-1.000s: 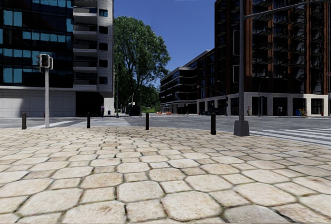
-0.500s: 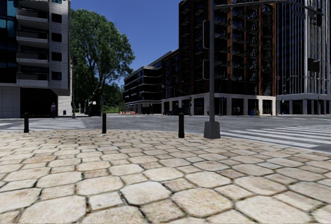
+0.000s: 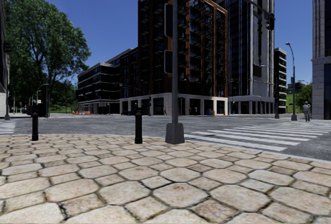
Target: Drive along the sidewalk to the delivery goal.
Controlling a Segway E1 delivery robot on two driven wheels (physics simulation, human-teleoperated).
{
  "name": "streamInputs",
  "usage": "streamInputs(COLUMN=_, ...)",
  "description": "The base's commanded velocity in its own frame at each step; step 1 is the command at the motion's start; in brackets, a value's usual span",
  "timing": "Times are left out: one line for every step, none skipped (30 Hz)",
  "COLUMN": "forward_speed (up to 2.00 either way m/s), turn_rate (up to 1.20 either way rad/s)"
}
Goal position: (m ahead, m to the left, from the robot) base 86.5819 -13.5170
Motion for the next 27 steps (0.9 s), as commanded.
streamInputs(forward_speed=2.0, turn_rate=-0.5)
streamInputs(forward_speed=2.0, turn_rate=-0.5)
streamInputs(forward_speed=2.0, turn_rate=-0.5)
streamInputs(forward_speed=2.0, turn_rate=-0.5)
streamInputs(forward_speed=2.0, turn_rate=-0.49)
streamInputs(forward_speed=2.0, turn_rate=-0.48)
streamInputs(forward_speed=2.0, turn_rate=-0.48)
streamInputs(forward_speed=2.0, turn_rate=-0.48)
streamInputs(forward_speed=2.0, turn_rate=-0.47)
streamInputs(forward_speed=2.0, turn_rate=-0.47)
streamInputs(forward_speed=2.0, turn_rate=-0.47)
streamInputs(forward_speed=2.0, turn_rate=-0.47)
streamInputs(forward_speed=2.0, turn_rate=-0.45)
streamInputs(forward_speed=2.0, turn_rate=-0.43)
streamInputs(forward_speed=2.0, turn_rate=-0.42)
streamInputs(forward_speed=2.0, turn_rate=-0.41)
streamInputs(forward_speed=2.0, turn_rate=-0.41)
streamInputs(forward_speed=2.0, turn_rate=-0.41)
streamInputs(forward_speed=2.0, turn_rate=-0.41)
streamInputs(forward_speed=2.0, turn_rate=-0.41)
streamInputs(forward_speed=2.0, turn_rate=-0.41)
streamInputs(forward_speed=2.0, turn_rate=-0.41)
streamInputs(forward_speed=2.0, turn_rate=-0.41)
streamInputs(forward_speed=2.0, turn_rate=-0.41)
streamInputs(forward_speed=2.0, turn_rate=-0.41)
streamInputs(forward_speed=2.0, turn_rate=-0.41)
streamInputs(forward_speed=2.0, turn_rate=-0.41)
